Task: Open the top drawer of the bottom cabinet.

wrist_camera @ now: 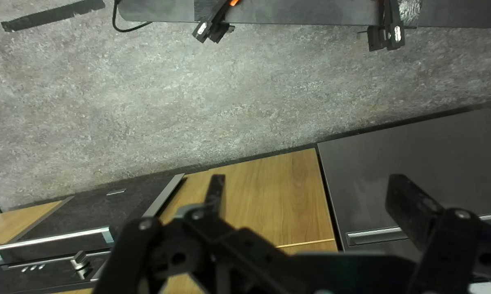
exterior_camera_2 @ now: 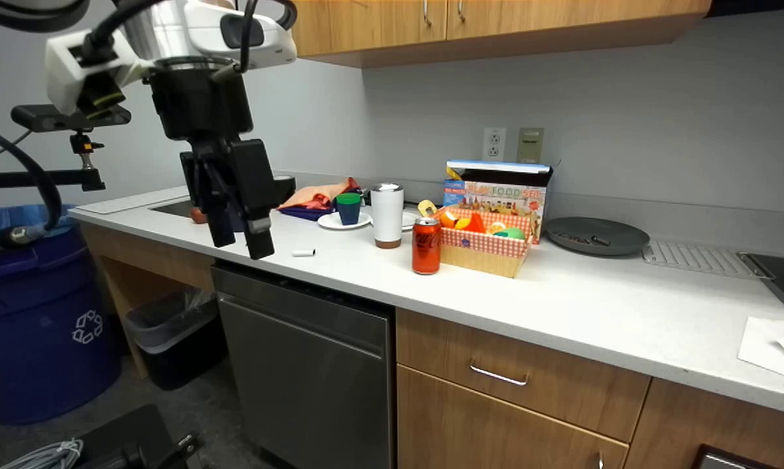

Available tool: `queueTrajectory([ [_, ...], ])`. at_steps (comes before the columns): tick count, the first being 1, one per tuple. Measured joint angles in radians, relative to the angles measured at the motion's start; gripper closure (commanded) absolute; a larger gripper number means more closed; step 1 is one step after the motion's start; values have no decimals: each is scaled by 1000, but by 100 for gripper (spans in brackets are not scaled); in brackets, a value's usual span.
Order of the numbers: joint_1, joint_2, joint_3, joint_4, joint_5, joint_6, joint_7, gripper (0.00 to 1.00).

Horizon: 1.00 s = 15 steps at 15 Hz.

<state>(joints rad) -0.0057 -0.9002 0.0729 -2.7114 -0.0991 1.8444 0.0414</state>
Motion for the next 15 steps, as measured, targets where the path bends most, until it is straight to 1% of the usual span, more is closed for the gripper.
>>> queueTrajectory([
  [15, 2, 5, -9, 0, 19, 0, 0, 0],
])
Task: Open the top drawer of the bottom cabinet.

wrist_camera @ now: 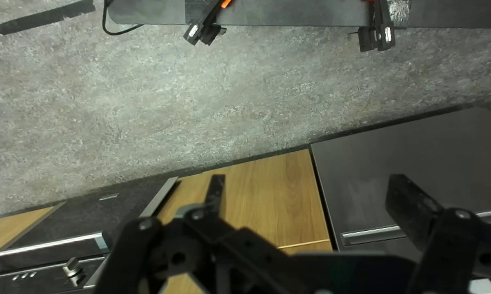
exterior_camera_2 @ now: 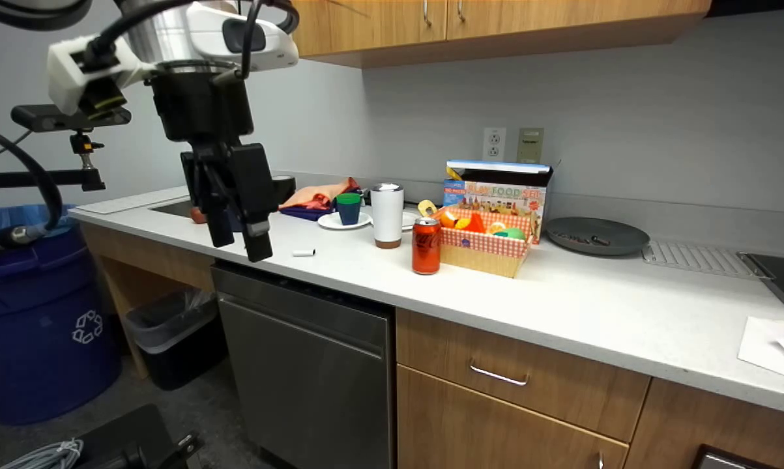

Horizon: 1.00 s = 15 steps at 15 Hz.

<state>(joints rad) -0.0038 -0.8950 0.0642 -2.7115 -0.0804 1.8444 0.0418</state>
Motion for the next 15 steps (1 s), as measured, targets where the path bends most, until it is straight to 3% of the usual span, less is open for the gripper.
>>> queueTrajectory([
  [11, -2, 5, 2, 0, -8, -2, 38, 0],
  [15, -72, 162, -79, 96, -91, 91, 21, 0],
])
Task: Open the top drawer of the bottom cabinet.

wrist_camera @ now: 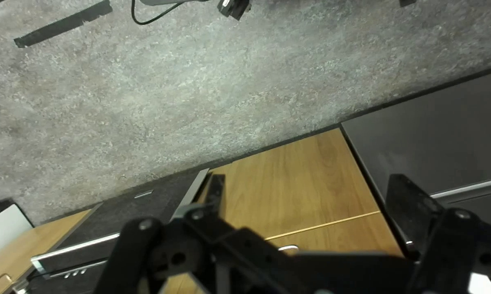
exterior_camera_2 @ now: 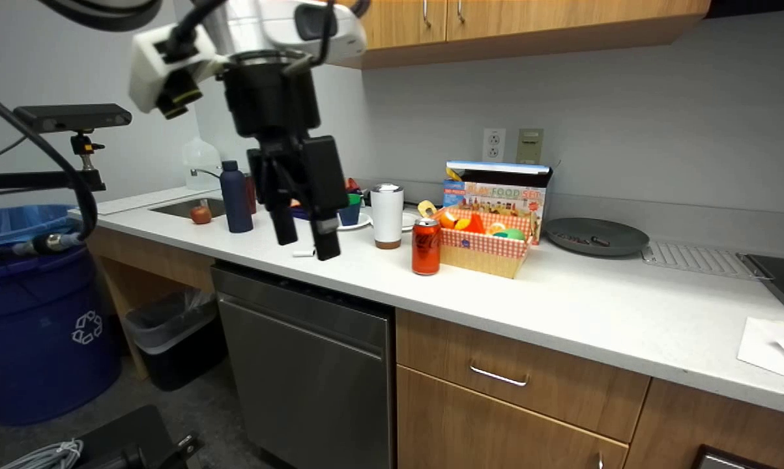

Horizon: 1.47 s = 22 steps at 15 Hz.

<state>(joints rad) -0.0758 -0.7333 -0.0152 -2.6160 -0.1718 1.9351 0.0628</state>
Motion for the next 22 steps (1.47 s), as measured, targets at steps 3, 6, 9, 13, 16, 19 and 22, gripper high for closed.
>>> queueTrajectory([
  [3, -39, 150, -39, 99, -17, 24, -1, 0],
  [6, -41, 199, -39, 130, -17, 24, -1, 0],
  [9, -41, 198, -39, 131, -17, 24, -1, 0],
  [13, -42, 249, -47, 142, -14, 51, 28, 0],
  [16, -47, 362, -71, 186, 0, 118, 48, 0],
  [19, -41, 502, -66, 275, 51, 153, 94, 0],
  [22, -30, 637, -45, 385, 95, 161, 158, 0],
])
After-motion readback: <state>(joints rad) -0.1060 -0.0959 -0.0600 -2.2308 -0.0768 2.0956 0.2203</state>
